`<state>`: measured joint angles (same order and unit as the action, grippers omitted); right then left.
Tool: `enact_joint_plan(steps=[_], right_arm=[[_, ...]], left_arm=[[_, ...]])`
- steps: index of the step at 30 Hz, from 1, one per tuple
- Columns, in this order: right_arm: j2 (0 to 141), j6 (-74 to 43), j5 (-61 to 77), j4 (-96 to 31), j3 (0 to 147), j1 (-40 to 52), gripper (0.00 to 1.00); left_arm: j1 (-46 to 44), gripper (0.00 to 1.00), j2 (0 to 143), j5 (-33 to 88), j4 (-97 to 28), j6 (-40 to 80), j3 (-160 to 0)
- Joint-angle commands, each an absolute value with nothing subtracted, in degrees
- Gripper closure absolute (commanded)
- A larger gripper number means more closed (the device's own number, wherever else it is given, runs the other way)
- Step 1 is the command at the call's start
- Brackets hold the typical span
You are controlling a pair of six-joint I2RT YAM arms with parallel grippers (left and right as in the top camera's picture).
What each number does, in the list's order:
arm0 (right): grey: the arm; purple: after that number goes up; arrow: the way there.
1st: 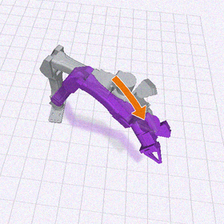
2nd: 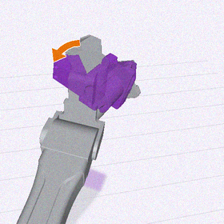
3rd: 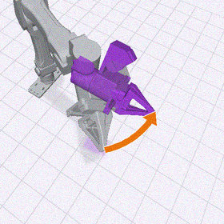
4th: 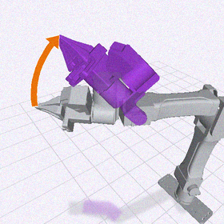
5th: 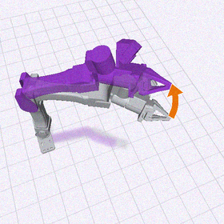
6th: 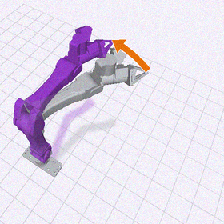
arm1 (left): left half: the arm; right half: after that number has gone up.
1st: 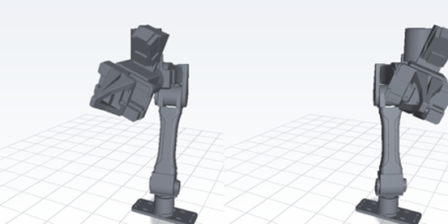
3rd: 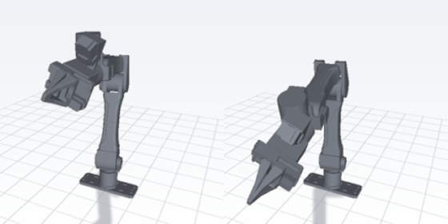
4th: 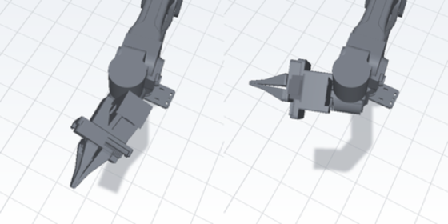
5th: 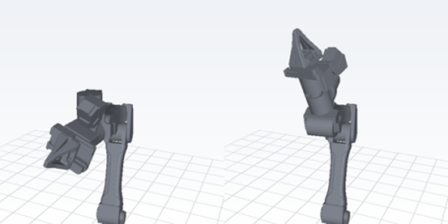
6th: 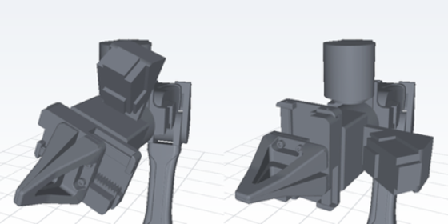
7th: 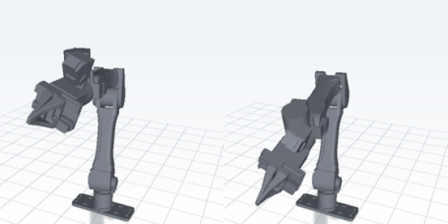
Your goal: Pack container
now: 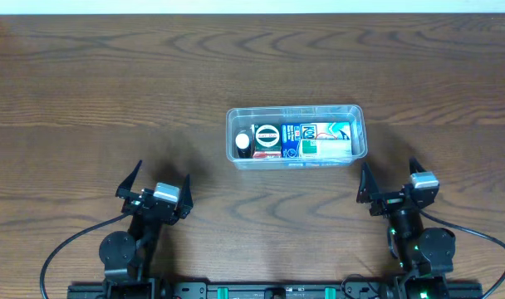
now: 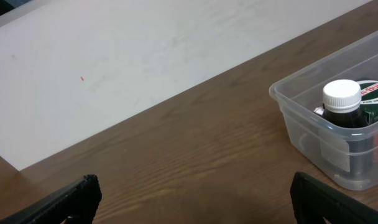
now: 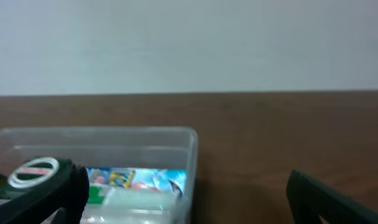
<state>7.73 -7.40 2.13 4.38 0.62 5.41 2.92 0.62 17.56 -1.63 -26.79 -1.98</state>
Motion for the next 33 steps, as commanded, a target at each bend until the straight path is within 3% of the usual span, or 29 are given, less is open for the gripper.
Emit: enact_joint_plan(steps=[1, 7, 33], right_arm=[[6.4, -7.2, -0.7, 2.3, 0.3, 5.0, 0.01], [2.6, -7.2, -1.0, -4.2, 0.3, 4.9, 0.01], [0.3, -3.7, 0.3, -4.3, 0.3, -1.7, 0.01]], left_arm=[[3.2, 0.02, 0.3, 16.9, -2.5, -26.0, -0.2], [3.2, 0.02, 0.3, 16.9, -2.5, -26.0, -0.2], [3.2, 0.02, 0.3, 16.9, -2.5, -26.0, -0.2]])
